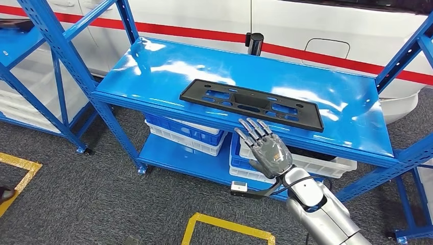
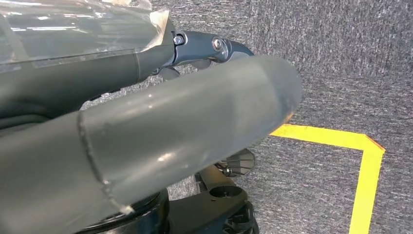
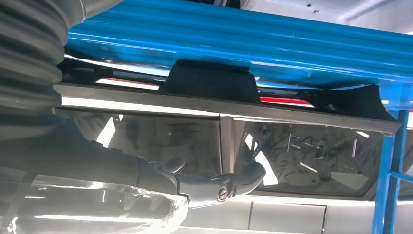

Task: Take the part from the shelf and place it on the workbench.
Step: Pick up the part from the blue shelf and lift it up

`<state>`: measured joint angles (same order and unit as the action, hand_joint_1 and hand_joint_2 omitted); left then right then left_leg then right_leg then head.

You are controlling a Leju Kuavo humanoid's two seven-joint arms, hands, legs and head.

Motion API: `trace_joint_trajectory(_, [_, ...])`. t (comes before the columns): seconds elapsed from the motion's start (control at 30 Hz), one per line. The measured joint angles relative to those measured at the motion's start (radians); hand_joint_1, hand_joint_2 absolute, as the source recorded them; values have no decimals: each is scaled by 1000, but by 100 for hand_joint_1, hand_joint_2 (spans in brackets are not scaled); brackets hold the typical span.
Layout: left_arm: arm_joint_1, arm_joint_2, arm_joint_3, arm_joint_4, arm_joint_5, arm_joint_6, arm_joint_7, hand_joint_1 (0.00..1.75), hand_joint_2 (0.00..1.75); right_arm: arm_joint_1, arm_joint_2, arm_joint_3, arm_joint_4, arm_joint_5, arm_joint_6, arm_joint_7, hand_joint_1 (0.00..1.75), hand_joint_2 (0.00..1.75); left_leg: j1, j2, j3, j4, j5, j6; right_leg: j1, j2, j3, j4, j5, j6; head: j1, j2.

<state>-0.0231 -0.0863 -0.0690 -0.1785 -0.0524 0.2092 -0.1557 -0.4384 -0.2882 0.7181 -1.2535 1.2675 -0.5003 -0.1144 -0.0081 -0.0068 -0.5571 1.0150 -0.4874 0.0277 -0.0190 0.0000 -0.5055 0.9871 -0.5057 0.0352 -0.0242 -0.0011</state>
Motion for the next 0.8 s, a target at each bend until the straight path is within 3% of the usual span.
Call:
trace_joint_trajectory(0.1, [0, 1, 5, 0, -1, -2, -3, 0, 0, -4, 0, 1, 0, 0, 3, 3, 0, 175, -5, -1, -1, 1, -3, 7, -5, 0, 0, -3, 1, 4, 0, 0])
trace_joint_trajectory(0.2, [-1, 1, 7, 0, -2, -9, -4, 0, 0, -10, -2, 1, -2, 0, 5, 10, 0, 175, -1, 0, 15, -19, 0, 23, -6, 0, -7, 10, -6, 14, 0, 0])
trace_joint_trajectory(0.27, [-3, 1, 9, 0, -2, -12, -7, 0, 0, -12, -6, 1, -4, 2, 6, 13, 0, 175, 5, 2, 34, -35, 3, 33, -5, 0, -58, 99, -35, 10, 4, 0])
trace_joint_trajectory(0.33, [-5, 0, 11, 0, -2, -12, -8, 0, 0, -9, -11, 1, -4, 4, 8, 16, 0, 175, 4, 1, 40, -37, -3, 36, -3, 0, -150, 242, -70, 3, 7, 0])
trace_joint_trajectory(0.37, [-5, 0, 11, 0, -2, -12, -8, 0, 0, -5, -13, 2, -4, 6, 9, 18, 0, 175, 3, 0, 45, -37, -8, 36, -2, 0, -188, 287, -73, 4, 7, 0])
trace_joint_trajectory(0.4, [-4, 0, 12, 0, -3, -12, -8, 0, 0, -1, -15, 2, -4, 6, 11, 18, 0, 175, 2, -2, 52, -36, -15, 35, -1, 0, -208, 297, -59, 9, 7, 0])
trace_joint_trajectory(0.43, [-4, 0, 12, 0, -3, -12, -8, 0, 0, 1, -17, 2, -4, 7, 12, 19, 0, 175, 3, -5, 63, -36, -23, 32, -1, 0, -206, 264, -26, 16, 7, 0])
trace_joint_trajectory(0.5, [-4, 0, 12, 1, -3, -13, -8, 0, 0, 2, -20, 2, -4, 8, 14, 20, 0, 175, 3, -9, 86, -36, -44, 23, -2, -1, -160, 130, 54, 28, 8, 0])
trace_joint_trajectory(0.57, [-5, 1, 13, 1, -4, -13, -8, 0, 0, 3, -23, 2, -4, 9, 15, 20, 0, 175, 2, -11, 98, -36, -66, 10, 3, 0, -119, 42, 83, 16, 8, 0])
trace_joint_trajectory(0.63, [-7, 1, 13, 1, -4, -12, -10, 0, 0, 3, -28, 2, -5, 9, 16, 21, 0, 175, 3, -11, 104, -42, -80, -2, 10, 3, -107, 31, 68, -10, 6, 0])
trace_joint_trajectory(0.73, [-11, 4, 14, -2, -7, -11, -12, 0, 0, -1, -33, -1, -11, 9, 15, 21, 0, 175, 7, -4, 115, -20, -101, -19, 3, 7, -76, 27, 43, -39, 1, 0])
trace_joint_trajectory(0.77, [-13, 5, 14, -3, -8, -10, -13, 0, 0, -3, -34, -2, -13, 9, 14, 21, 0, 175, 9, -1, 94, 25, -113, -25, 0, 8, -61, 25, 34, -46, -2, 0])
trace_joint_trajectory(0.8, [-14, 4, 14, -2, -10, -10, -14, 0, 0, -4, -35, -2, -14, 9, 14, 21, 0, 175, 12, 2, 47, 96, -126, -31, 0, 8, -48, 25, 26, -50, -5, 0])
